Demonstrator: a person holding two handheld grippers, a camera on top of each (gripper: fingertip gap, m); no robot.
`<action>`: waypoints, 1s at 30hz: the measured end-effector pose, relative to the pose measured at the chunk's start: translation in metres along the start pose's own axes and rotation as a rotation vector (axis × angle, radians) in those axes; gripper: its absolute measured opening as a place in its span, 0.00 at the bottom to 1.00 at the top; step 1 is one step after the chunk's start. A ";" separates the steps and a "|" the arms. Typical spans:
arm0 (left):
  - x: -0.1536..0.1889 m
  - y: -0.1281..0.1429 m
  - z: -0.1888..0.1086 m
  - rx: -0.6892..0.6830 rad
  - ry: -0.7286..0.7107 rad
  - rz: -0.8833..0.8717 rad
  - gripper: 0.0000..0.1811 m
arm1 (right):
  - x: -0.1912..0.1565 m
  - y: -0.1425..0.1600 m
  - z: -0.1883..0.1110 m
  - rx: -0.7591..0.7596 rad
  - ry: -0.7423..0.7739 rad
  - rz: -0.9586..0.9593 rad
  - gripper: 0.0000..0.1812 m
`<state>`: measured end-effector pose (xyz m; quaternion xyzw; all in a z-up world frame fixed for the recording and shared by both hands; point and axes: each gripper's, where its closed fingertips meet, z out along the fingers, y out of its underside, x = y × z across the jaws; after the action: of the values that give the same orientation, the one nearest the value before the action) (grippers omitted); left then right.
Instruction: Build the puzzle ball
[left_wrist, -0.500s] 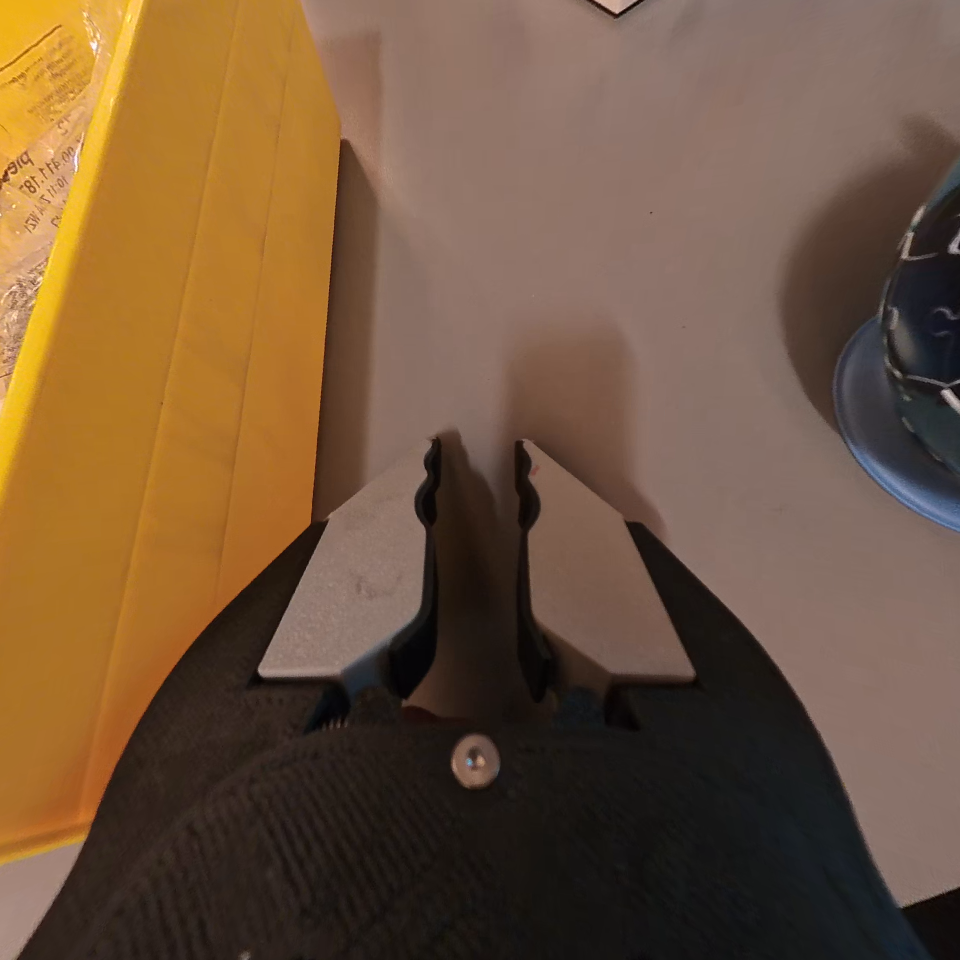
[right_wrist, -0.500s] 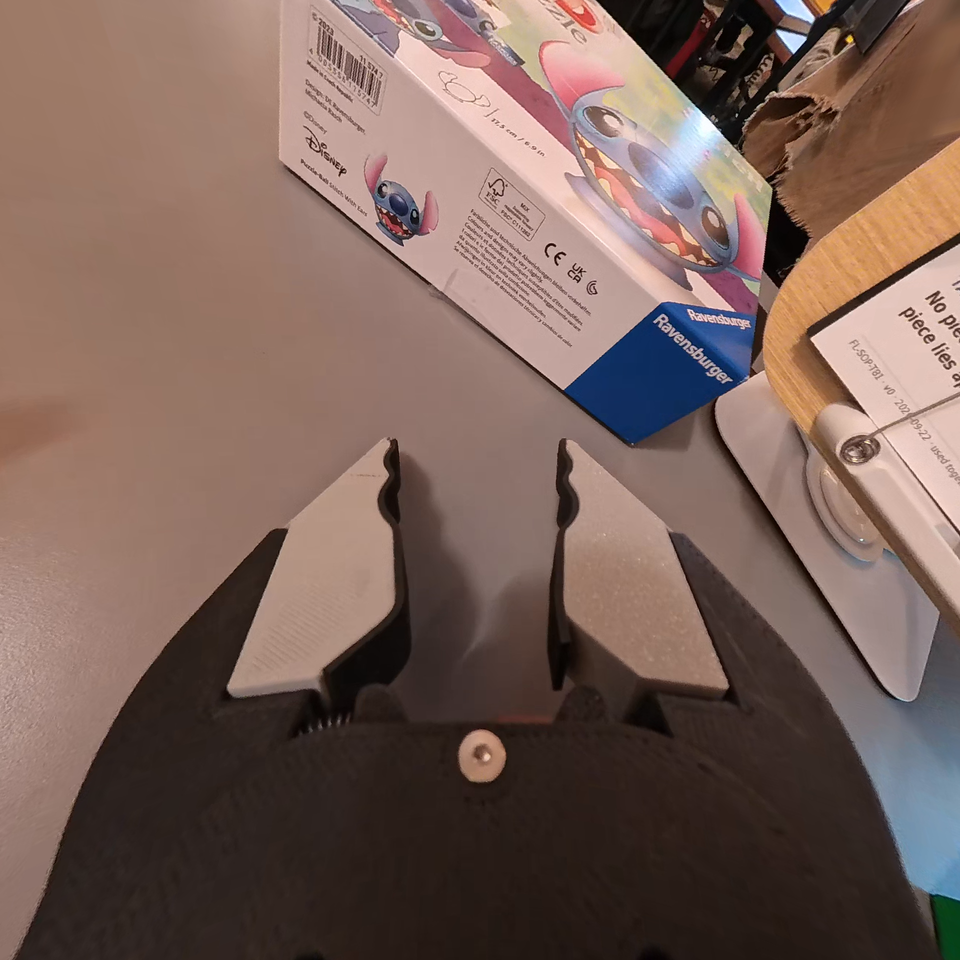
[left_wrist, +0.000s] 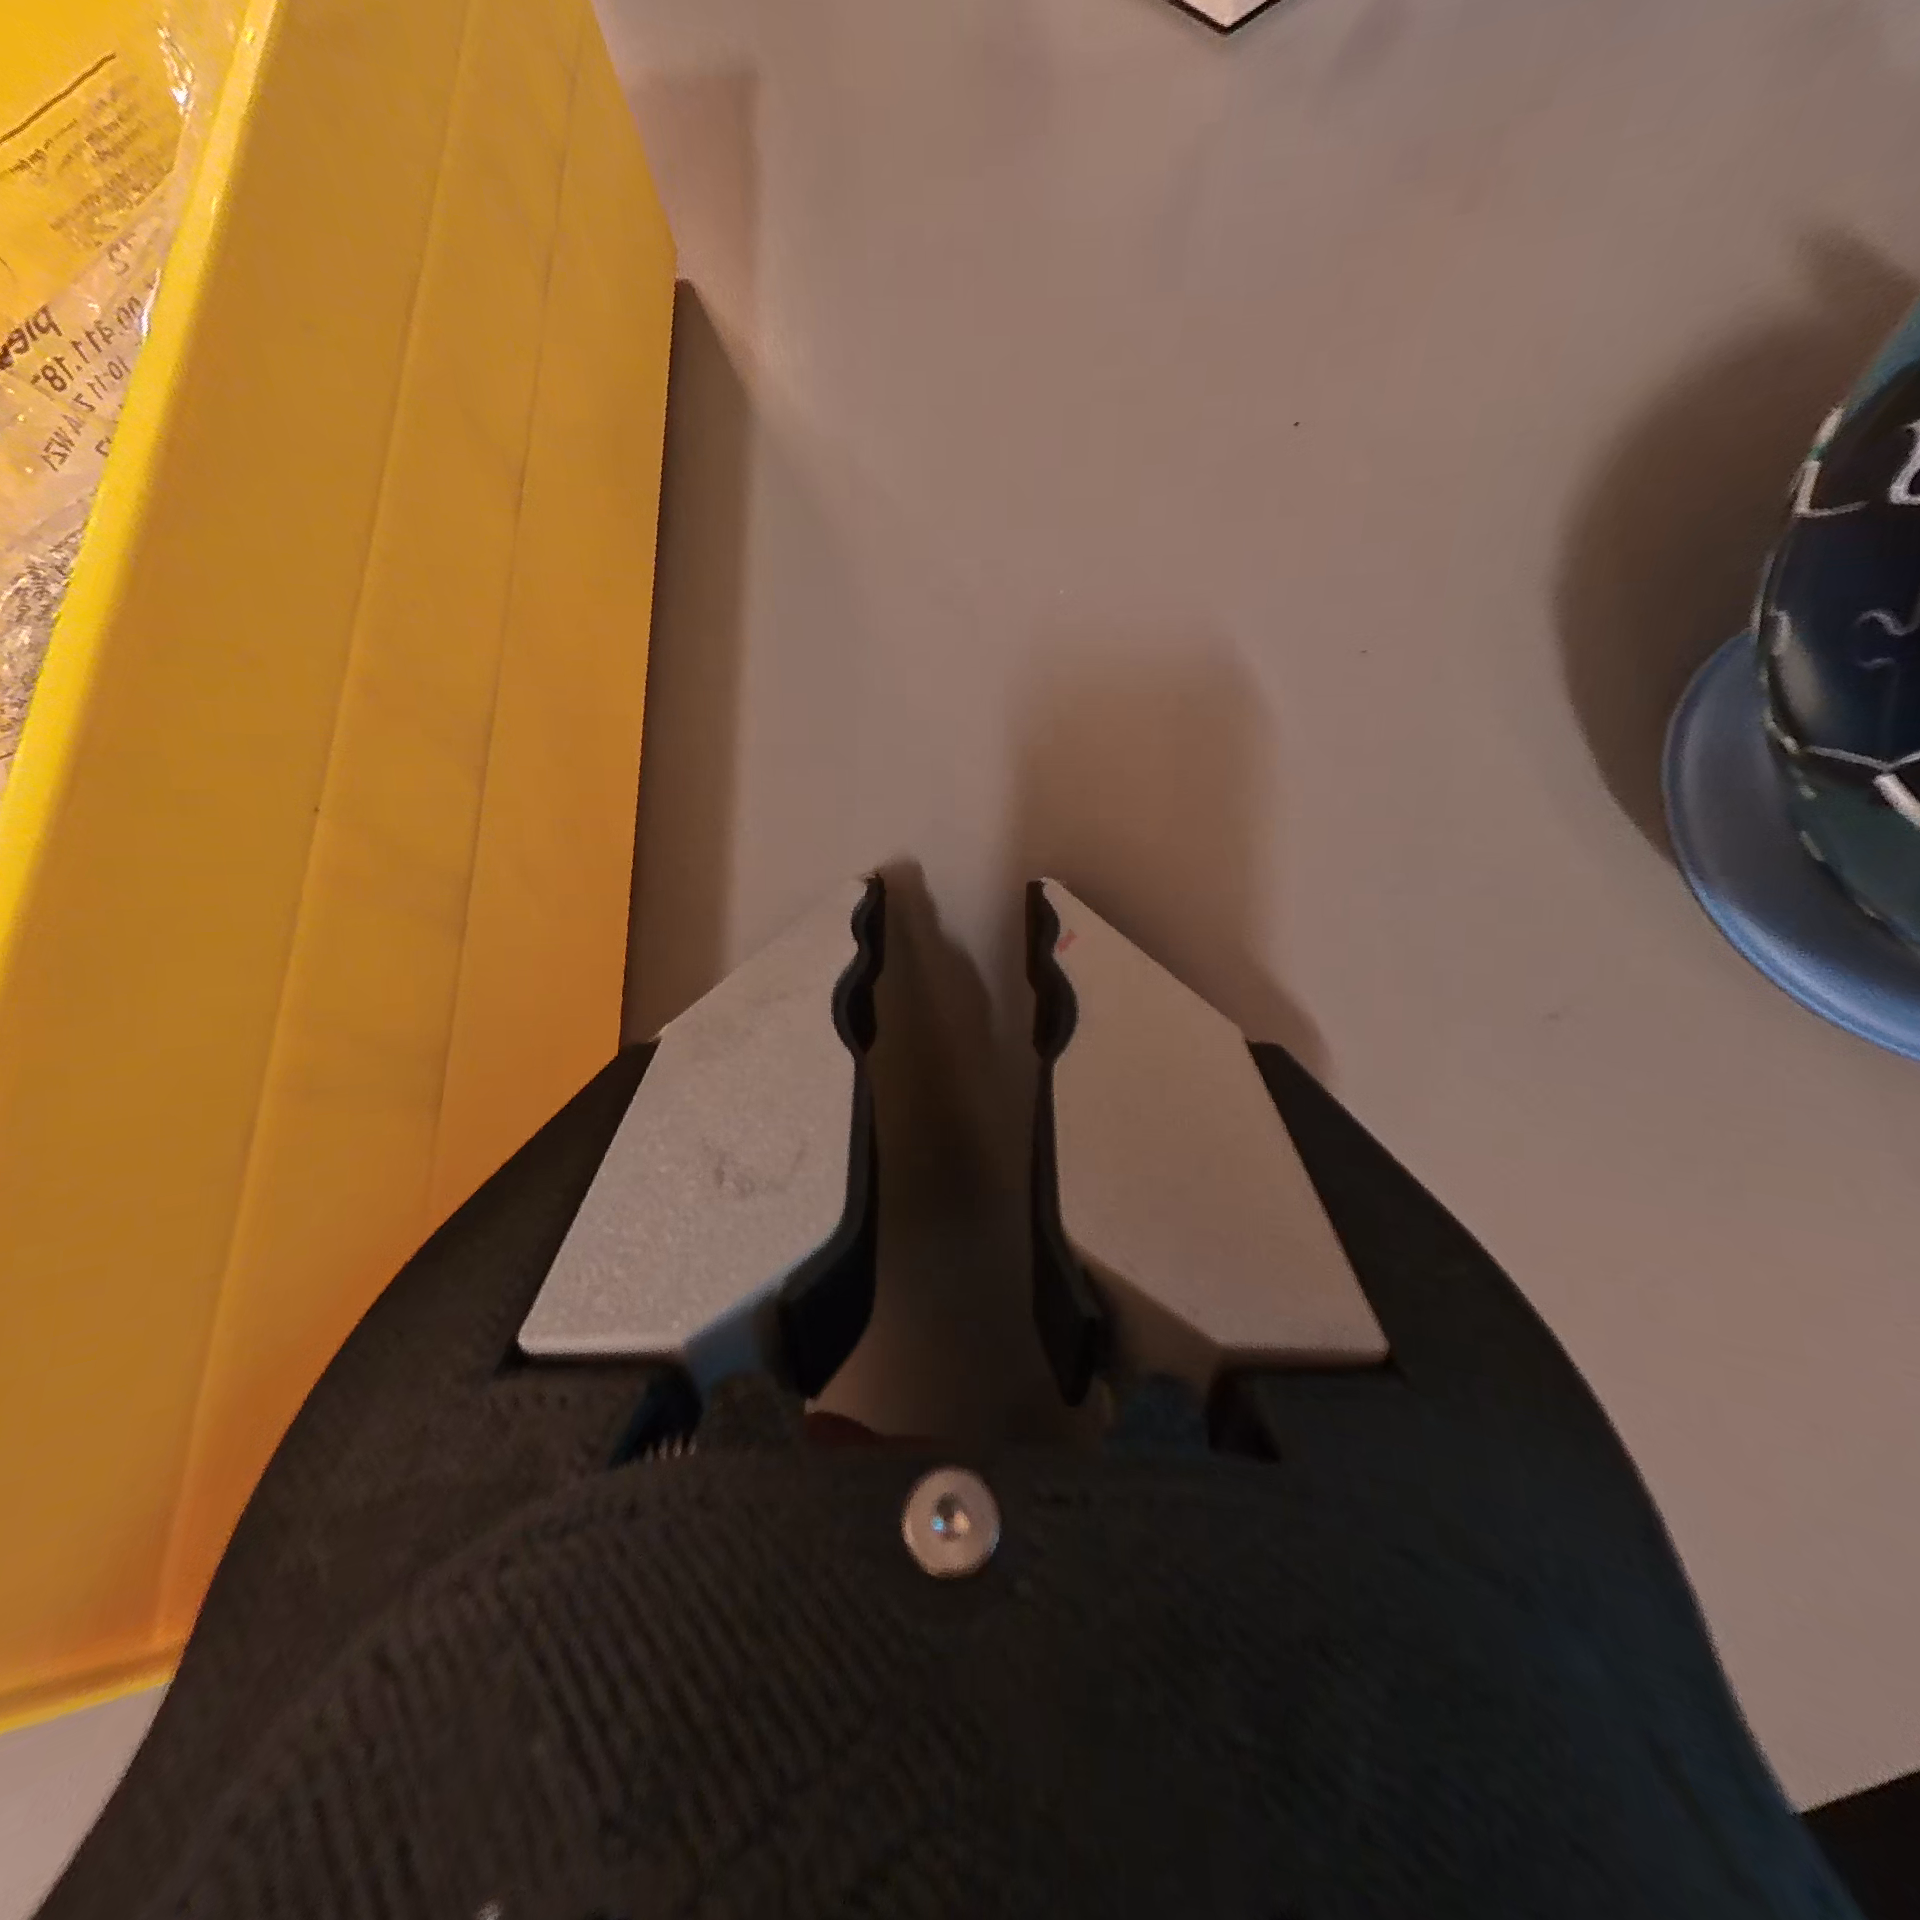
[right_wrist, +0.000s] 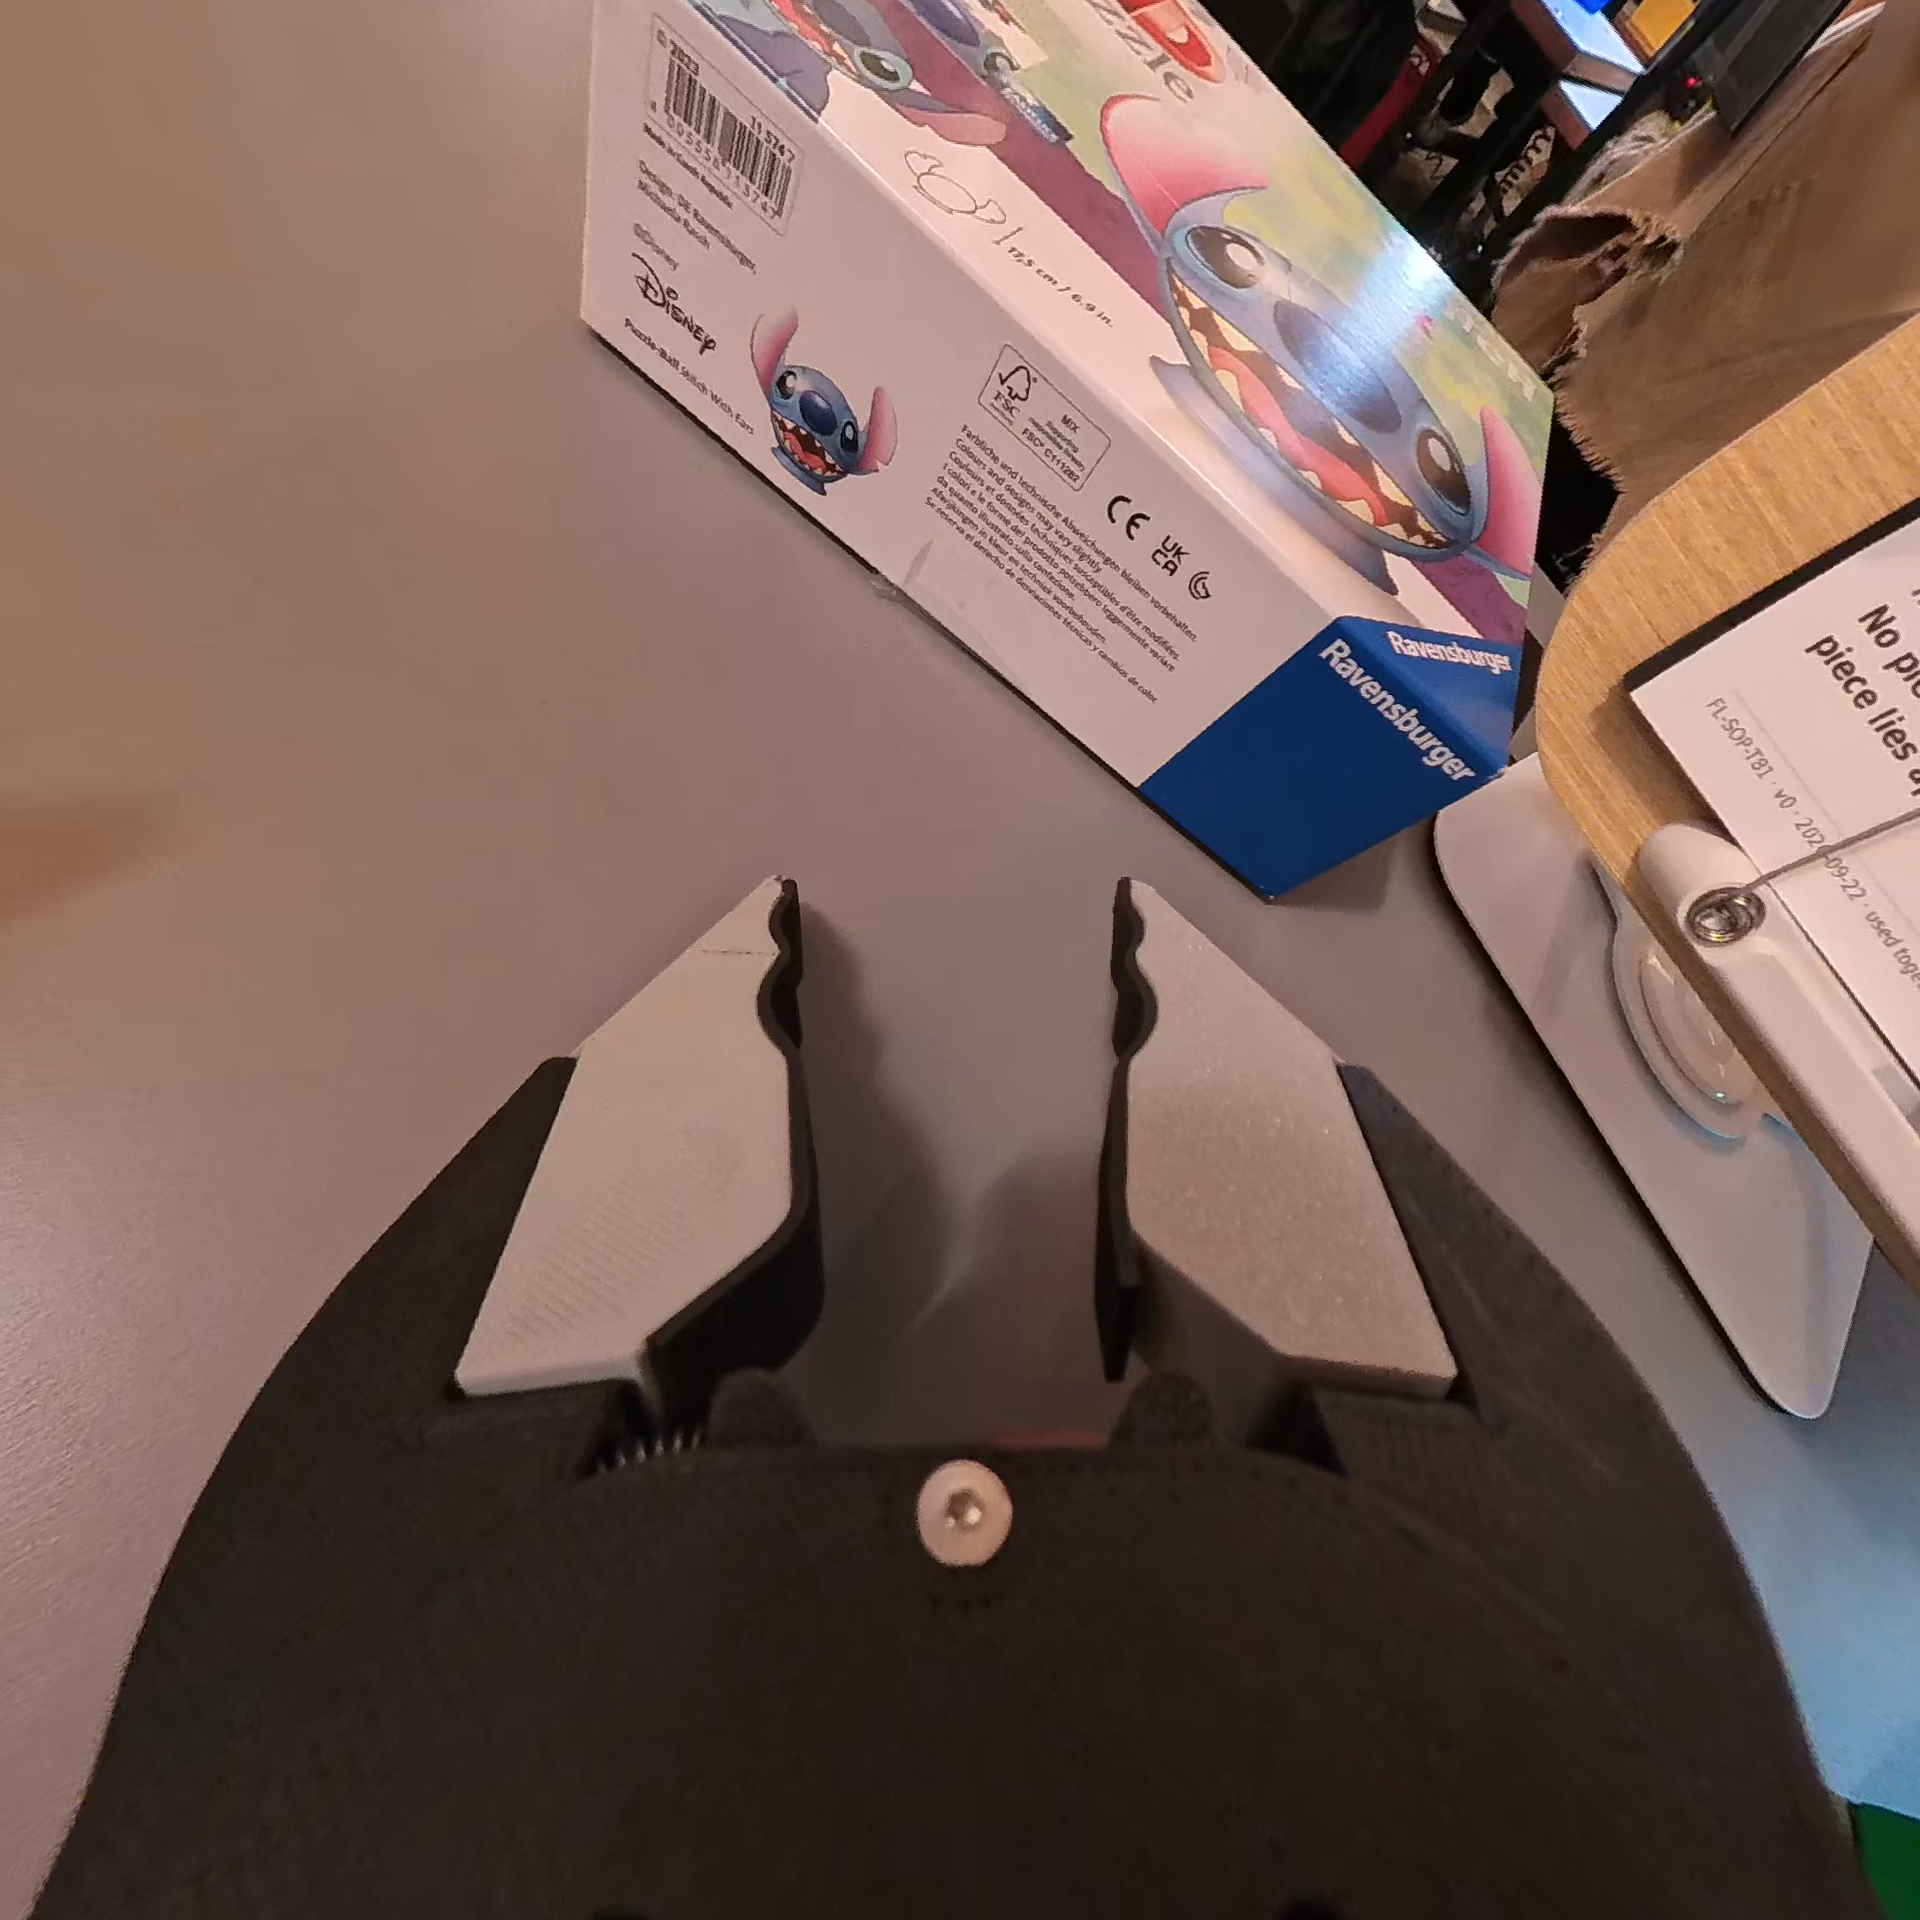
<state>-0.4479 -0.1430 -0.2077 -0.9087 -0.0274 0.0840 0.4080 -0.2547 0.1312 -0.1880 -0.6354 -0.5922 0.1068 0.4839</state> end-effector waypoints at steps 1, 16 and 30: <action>0.000 0.000 0.000 0.000 0.000 0.001 0.14 | 0.000 -0.001 0.000 0.004 -0.003 0.002 0.32; 0.039 -0.004 -0.009 0.056 0.160 0.180 0.34 | -0.068 -0.046 -0.048 0.271 -0.477 0.051 0.27; 0.090 -0.033 -0.077 0.191 0.404 0.691 0.57 | -0.130 -0.129 -0.115 0.426 -1.079 -0.085 0.27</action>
<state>-0.3449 -0.1670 -0.1446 -0.8209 0.3677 0.0382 0.4353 -0.2927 -0.0580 -0.0912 -0.3554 -0.7456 0.5127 0.2344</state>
